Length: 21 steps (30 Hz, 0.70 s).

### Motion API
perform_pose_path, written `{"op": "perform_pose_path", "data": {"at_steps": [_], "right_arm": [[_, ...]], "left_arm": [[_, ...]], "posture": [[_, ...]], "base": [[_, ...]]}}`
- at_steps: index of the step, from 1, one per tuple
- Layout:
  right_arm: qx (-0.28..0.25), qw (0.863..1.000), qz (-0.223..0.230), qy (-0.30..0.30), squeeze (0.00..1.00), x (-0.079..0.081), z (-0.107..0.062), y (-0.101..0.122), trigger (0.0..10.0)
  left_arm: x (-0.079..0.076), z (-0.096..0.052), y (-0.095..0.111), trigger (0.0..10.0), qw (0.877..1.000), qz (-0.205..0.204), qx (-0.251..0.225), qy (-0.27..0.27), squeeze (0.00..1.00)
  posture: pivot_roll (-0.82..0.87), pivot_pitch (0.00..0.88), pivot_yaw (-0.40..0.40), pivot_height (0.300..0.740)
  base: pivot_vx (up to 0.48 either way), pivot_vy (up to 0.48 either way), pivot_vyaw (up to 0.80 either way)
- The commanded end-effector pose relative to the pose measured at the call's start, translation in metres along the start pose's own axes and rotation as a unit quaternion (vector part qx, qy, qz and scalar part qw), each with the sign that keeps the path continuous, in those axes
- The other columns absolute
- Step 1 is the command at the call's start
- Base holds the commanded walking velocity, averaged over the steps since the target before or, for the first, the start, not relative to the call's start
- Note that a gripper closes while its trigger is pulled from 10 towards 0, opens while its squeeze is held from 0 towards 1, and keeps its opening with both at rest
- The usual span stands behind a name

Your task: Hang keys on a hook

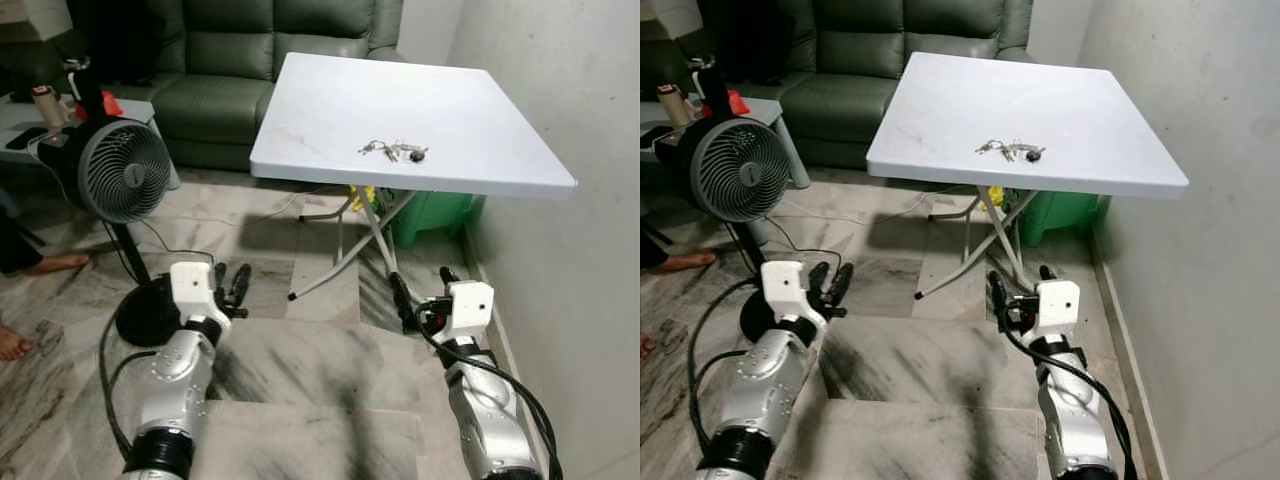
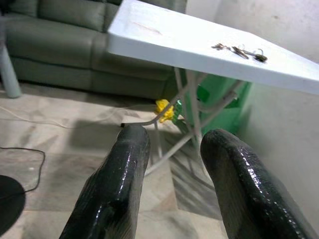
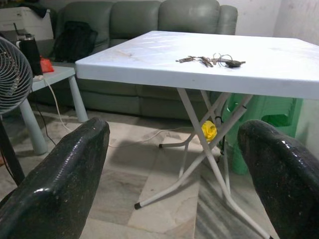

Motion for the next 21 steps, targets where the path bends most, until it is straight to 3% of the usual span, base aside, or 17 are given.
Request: {"op": "perform_pose_path", "data": {"at_steps": [1,21], "right_arm": [[-0.001,1.000,-0.005,0.000,0.00,-0.0004,0.0010,0.0024,10.0],[-0.002,1.000,-0.006,-0.001,0.00,0.0009,0.0027,0.0023,10.0]], "left_arm": [[-0.0013,0.0012,0.0041,10.0,1.000,0.013,-0.002,-0.008,0.00],[-0.0044,0.0030,0.0039,10.0,1.000,0.024,0.004,-0.014,0.00]], "posture": [[-0.02,0.000,-0.025,0.740],[-0.02,0.000,-0.017,0.740]], "base": [[0.341,0.000,0.00],[0.338,0.000,0.00]]}}
Point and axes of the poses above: a point about 5 cm out from each wrist's last joint towards the gripper, its own z axis pointing out of the wrist towards the gripper, its own y axis along the axis of the wrist's last joint, x = y × z, the point moved 3 cm from there along z, pointing out of the wrist towards the gripper
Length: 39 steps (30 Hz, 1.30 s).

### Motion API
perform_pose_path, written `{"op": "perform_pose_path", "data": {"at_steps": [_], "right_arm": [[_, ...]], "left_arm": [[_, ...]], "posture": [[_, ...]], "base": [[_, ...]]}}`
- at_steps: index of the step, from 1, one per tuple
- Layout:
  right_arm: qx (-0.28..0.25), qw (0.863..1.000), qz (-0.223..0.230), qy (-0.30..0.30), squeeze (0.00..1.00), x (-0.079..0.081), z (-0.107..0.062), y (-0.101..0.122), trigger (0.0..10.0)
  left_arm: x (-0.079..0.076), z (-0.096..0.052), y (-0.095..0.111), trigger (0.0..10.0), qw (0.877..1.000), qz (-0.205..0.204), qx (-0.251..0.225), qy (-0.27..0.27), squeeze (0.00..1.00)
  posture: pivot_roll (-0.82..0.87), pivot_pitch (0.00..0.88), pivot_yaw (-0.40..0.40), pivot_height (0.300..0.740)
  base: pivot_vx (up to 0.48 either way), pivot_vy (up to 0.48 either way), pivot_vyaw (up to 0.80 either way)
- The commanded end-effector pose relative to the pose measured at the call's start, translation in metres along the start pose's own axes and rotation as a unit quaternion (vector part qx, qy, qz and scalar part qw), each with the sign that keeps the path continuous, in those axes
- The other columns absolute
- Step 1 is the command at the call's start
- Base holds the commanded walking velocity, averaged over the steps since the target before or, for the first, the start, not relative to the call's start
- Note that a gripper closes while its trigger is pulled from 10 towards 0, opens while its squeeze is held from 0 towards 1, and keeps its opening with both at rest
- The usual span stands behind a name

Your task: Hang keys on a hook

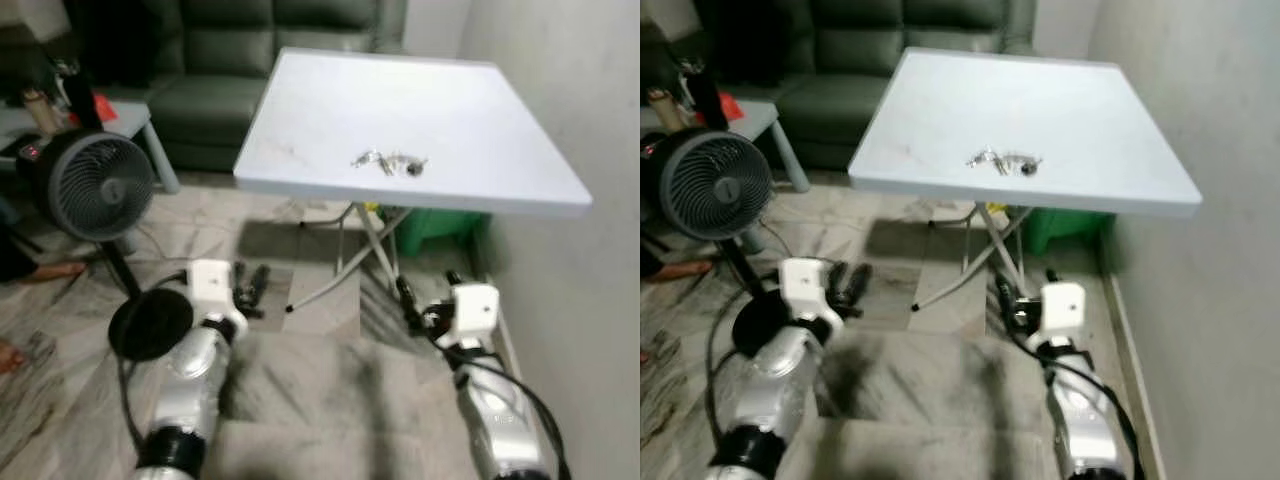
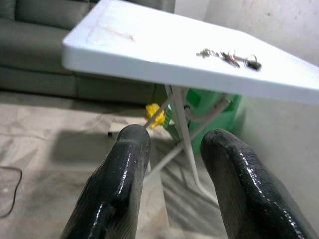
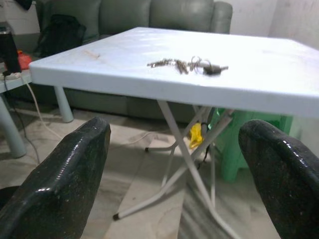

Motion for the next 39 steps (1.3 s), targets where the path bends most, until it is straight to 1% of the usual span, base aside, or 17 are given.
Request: {"op": "perform_pose_path", "data": {"at_steps": [1,25,27,39], "right_arm": [[-0.007,1.000,0.006,0.013,0.00,0.0095,0.0046,0.0036,10.0],[-0.008,1.000,-0.005,0.015,0.00,0.0078,0.0038,0.0055,10.0],[-0.008,1.000,-0.005,0.015,0.00,0.0076,0.0043,0.0059,10.0],[-0.009,1.000,-0.008,0.015,0.00,0.0072,0.0059,0.0072,10.0]], "left_arm": [[0.0109,-0.0031,0.0011,10.0,1.000,0.013,0.004,0.012,0.00],[0.0089,-0.0031,0.0022,10.0,1.000,0.002,0.003,0.015,0.00],[0.0092,-0.0022,0.0042,10.0,1.000,-0.006,-0.002,0.016,0.00],[0.0083,0.0005,0.0070,10.0,1.000,-0.004,-0.005,0.015,0.00]], "posture": [[-0.02,0.000,-0.016,0.740],[-0.03,0.000,-0.018,0.740],[-0.03,0.000,-0.018,0.740],[-0.03,0.000,-0.019,0.740]], "base": [[0.334,0.000,0.00],[0.320,0.000,0.00],[0.000,0.379,0.00],[0.000,0.413,0.00]]}}
Point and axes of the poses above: a point about 5 cm out from each wrist's last joint towards the gripper, its own z axis pointing out of the wrist towards the gripper, its own y axis along the axis of the wrist's last joint, x = y × z, the point moved 3 cm from there along z, pointing out of the wrist towards the gripper
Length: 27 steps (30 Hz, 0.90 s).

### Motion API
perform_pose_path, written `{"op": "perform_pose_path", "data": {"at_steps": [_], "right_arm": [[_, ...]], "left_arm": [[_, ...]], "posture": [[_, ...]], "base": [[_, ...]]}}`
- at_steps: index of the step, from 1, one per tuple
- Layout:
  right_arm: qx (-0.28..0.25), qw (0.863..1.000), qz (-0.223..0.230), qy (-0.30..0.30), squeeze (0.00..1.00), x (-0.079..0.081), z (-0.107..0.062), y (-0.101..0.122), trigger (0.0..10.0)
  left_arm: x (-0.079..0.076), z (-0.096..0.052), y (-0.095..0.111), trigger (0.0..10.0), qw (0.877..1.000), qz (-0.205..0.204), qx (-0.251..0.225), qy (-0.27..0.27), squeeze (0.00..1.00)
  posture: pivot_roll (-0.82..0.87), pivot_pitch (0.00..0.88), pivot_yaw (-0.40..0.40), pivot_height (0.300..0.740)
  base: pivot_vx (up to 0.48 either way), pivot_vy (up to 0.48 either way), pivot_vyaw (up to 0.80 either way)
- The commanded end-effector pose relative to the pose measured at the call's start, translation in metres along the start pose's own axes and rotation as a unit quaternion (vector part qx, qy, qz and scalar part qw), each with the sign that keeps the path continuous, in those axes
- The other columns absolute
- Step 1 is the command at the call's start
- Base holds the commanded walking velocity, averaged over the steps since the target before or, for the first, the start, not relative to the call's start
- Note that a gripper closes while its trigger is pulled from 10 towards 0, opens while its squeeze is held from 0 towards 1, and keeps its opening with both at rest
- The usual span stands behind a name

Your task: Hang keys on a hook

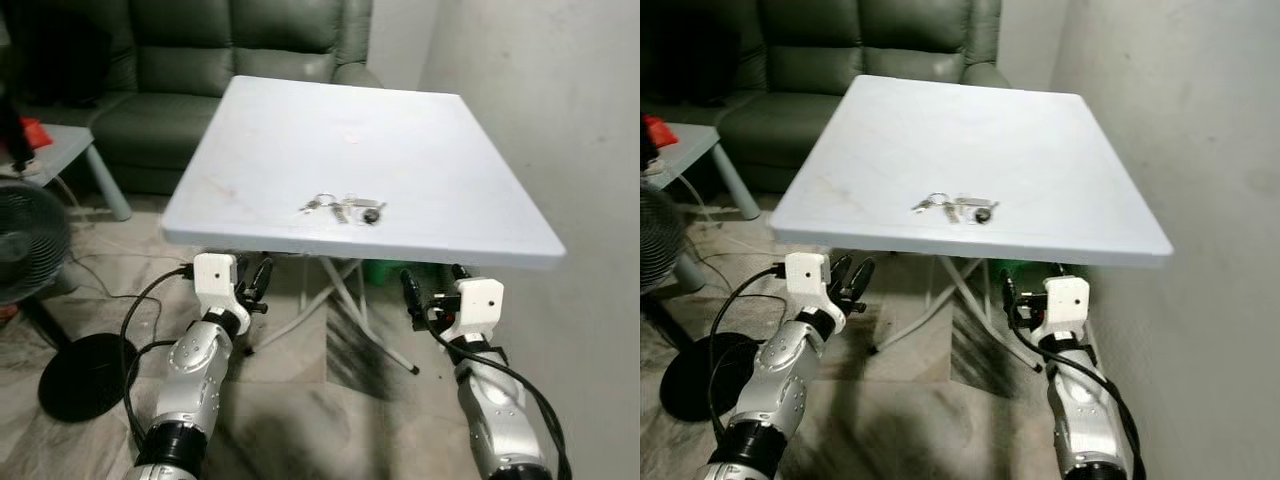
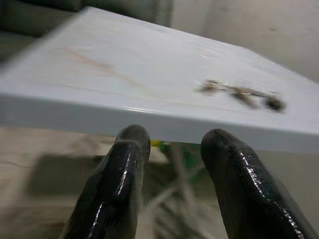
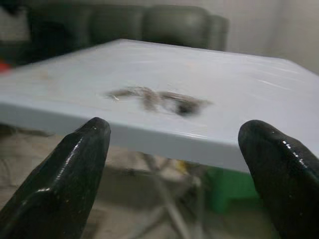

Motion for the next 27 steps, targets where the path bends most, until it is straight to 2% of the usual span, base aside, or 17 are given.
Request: {"op": "perform_pose_path", "data": {"at_steps": [1,5,22,27], "right_arm": [[0.003,1.000,-0.008,-0.015,0.00,-0.0122,-0.0034,0.0001,10.0],[0.003,1.000,-0.009,-0.014,0.00,-0.0123,-0.0028,0.0005,10.0],[0.006,1.000,-0.013,-0.006,0.00,-0.0104,-0.0032,-0.0003,10.0],[0.006,1.000,-0.013,-0.003,0.00,-0.0082,-0.0025,-0.0009,10.0]], "left_arm": [[-0.0085,0.0039,0.0011,10.0,1.000,-0.003,-0.001,-0.009,0.00],[-0.0094,0.0046,0.0032,10.0,1.000,-0.004,-0.008,-0.009,0.00],[-0.0109,0.0056,0.0016,10.0,1.000,-0.016,-0.002,-0.007,0.00],[-0.0108,0.0057,0.0015,10.0,1.000,-0.016,-0.001,-0.009,0.00]], "posture": [[-0.03,0.000,-0.020,0.740],[-0.03,0.000,-0.023,0.740],[-0.03,0.000,-0.028,0.740],[-0.02,0.000,-0.024,0.740]], "base": [[0.000,0.416,0.00],[0.000,0.321,0.00],[0.000,0.000,0.00],[0.000,0.291,0.00]]}}
Point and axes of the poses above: a point about 5 cm out from each wrist's last joint towards the gripper, its own z axis pointing out of the wrist towards the gripper, its own y axis along the axis of the wrist's last joint, x = y × z, the point moved 3 cm from there along z, pointing out of the wrist towards the gripper
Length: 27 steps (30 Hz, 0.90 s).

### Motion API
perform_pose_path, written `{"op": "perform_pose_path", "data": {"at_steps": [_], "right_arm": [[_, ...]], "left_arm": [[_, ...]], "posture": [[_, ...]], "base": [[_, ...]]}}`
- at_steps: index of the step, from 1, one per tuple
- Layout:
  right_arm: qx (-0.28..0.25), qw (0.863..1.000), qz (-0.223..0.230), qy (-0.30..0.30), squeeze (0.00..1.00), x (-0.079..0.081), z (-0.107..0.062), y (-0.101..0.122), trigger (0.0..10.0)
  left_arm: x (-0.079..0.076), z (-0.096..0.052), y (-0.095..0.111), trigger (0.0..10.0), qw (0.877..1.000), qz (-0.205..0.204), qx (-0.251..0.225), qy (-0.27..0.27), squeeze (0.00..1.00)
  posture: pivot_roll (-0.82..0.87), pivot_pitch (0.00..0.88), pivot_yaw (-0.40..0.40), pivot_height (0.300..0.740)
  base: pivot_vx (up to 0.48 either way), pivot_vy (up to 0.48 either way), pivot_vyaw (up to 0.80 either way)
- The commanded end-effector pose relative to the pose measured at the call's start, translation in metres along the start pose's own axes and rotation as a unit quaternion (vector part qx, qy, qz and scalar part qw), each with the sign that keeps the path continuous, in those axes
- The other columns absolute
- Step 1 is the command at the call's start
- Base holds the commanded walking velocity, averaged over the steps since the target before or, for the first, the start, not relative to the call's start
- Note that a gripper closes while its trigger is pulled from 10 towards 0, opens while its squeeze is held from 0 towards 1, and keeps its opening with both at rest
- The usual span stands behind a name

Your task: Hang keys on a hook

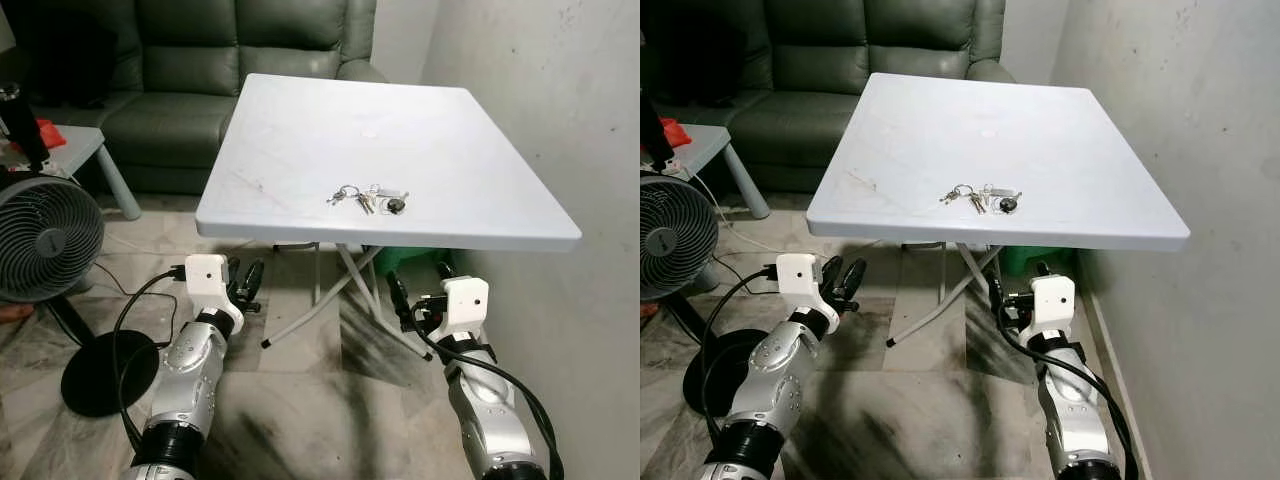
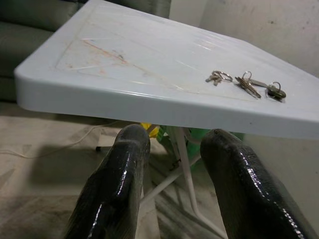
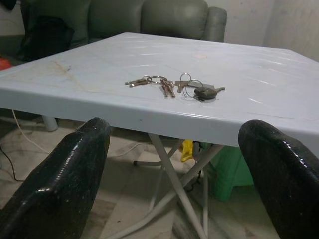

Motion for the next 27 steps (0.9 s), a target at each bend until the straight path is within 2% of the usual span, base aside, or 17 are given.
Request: {"op": "perform_pose_path", "data": {"at_steps": [1,14,27], "right_arm": [[-0.003,1.000,-0.002,0.003,0.00,0.0010,0.0013,0.0017,10.0],[-0.001,1.000,-0.004,0.006,0.00,0.0016,-0.0002,0.0000,10.0],[-0.002,1.000,-0.006,0.008,0.00,0.0016,0.0005,0.0006,10.0]], "left_arm": [[0.0001,0.0020,0.0023,10.0,1.000,0.003,0.001,-0.005,0.00],[-0.0041,0.0040,0.0028,10.0,1.000,0.005,0.001,-0.013,0.00],[-0.0054,0.0057,0.0048,10.0,1.000,0.017,-0.001,-0.016,0.00]], "posture": [[-0.02,0.000,-0.024,0.740],[-0.03,0.000,-0.022,0.740],[-0.03,0.000,-0.022,0.740]], "base": [[0.000,0.292,0.00],[0.000,0.302,0.00],[0.296,0.298,0.00]]}}
Point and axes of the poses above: a point about 5 cm out from each wrist's last joint towards the gripper, its own z axis pointing out of the wrist towards the gripper, its own y axis along the axis of the wrist's last joint, x = y × z, the point moved 3 cm from there along z, pointing out of the wrist towards the gripper
